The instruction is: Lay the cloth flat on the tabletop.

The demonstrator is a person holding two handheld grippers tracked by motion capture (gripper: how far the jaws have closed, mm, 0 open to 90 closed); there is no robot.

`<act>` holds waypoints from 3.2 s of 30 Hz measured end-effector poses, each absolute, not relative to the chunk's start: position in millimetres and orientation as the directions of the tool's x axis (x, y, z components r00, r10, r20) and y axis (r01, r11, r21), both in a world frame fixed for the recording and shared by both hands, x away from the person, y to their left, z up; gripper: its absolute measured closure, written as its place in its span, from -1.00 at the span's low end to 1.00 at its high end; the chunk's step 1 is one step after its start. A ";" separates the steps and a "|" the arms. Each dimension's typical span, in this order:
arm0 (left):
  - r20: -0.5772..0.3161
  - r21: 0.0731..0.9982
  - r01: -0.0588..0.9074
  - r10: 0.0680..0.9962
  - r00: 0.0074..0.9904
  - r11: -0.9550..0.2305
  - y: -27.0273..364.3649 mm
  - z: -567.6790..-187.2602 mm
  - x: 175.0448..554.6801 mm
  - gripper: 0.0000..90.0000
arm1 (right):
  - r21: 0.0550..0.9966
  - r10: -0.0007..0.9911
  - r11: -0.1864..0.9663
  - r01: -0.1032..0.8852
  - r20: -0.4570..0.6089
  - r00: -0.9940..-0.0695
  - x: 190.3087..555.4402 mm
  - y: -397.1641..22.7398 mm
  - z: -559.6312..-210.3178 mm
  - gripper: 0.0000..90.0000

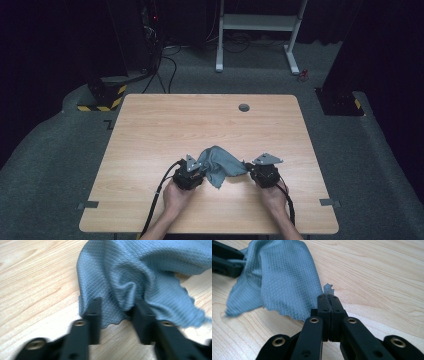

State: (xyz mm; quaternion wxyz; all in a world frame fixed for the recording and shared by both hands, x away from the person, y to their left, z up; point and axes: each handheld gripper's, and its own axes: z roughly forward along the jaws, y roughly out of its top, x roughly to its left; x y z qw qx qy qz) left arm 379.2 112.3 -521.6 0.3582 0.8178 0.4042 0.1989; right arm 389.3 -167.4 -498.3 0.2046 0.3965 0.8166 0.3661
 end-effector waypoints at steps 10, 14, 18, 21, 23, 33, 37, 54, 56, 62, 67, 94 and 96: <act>-0.003 0.754 0.515 0.782 0.624 -0.408 138.1 -503.0 372.9 0.96 | 0.766 0.792 0.421 0.485 -0.050 -0.608 376.6 -173.2 -496.9 0.99; -0.059 0.724 0.567 0.784 0.618 -0.393 158.4 -503.5 367.5 0.90 | 0.760 0.759 0.446 0.473 -0.041 -0.649 358.6 -172.3 -502.5 0.98; -0.076 0.721 0.578 0.785 0.615 -0.383 161.9 -505.7 365.0 0.74 | 0.754 0.738 0.459 0.470 -0.029 -0.674 353.3 -166.0 -505.0 0.76; -0.075 0.743 0.561 0.787 0.612 -0.365 161.5 -500.9 363.6 0.48 | 0.780 0.753 0.419 0.464 -0.013 -0.658 356.1 -165.7 -496.9 0.63; -0.083 0.748 0.561 0.788 0.609 -0.355 158.8 -499.3 364.9 0.32 | 0.786 0.765 0.405 0.467 -0.011 -0.644 360.6 -164.4 -492.4 0.53; -0.029 0.735 0.528 0.759 0.651 -0.425 143.1 -507.4 369.2 0.88 | 0.713 0.763 0.471 0.519 -0.034 -0.646 374.0 -158.3 -508.2 1.00; -0.035 0.737 0.522 0.747 0.664 -0.430 148.6 -505.3 363.3 0.94 | 0.706 0.760 0.488 0.513 -0.056 -0.647 362.7 -170.8 -508.4 1.00; -0.058 0.745 0.514 0.726 0.685 -0.425 155.8 -504.6 354.3 0.93 | 0.671 0.736 0.538 0.511 -0.077 -0.673 388.6 -131.9 -511.1 0.93; -0.057 0.749 0.510 0.725 0.686 -0.424 156.1 -503.8 353.8 0.94 | 0.671 0.735 0.541 0.507 -0.085 -0.672 386.8 -134.2 -511.1 0.97; -0.057 0.745 0.501 0.705 0.707 -0.441 153.1 -506.2 350.6 0.94 | 0.675 0.724 0.543 0.500 -0.075 -0.685 373.8 -155.3 -505.1 0.97; -0.075 0.730 0.515 0.696 0.714 -0.450 155.5 -506.0 347.5 0.89 | 0.684 0.725 0.522 0.510 -0.041 -0.688 368.7 -160.1 -503.9 0.67; -0.060 0.679 0.589 0.766 0.640 -0.439 147.1 -506.6 399.1 0.93 | 0.654 0.680 0.528 0.542 0.056 -0.731 415.7 -95.1 -504.9 1.00; -0.045 0.708 0.568 0.777 0.628 -0.419 145.9 -498.8 401.9 0.96 | 0.683 0.684 0.511 0.522 0.045 -0.728 414.0 -99.0 -498.6 1.00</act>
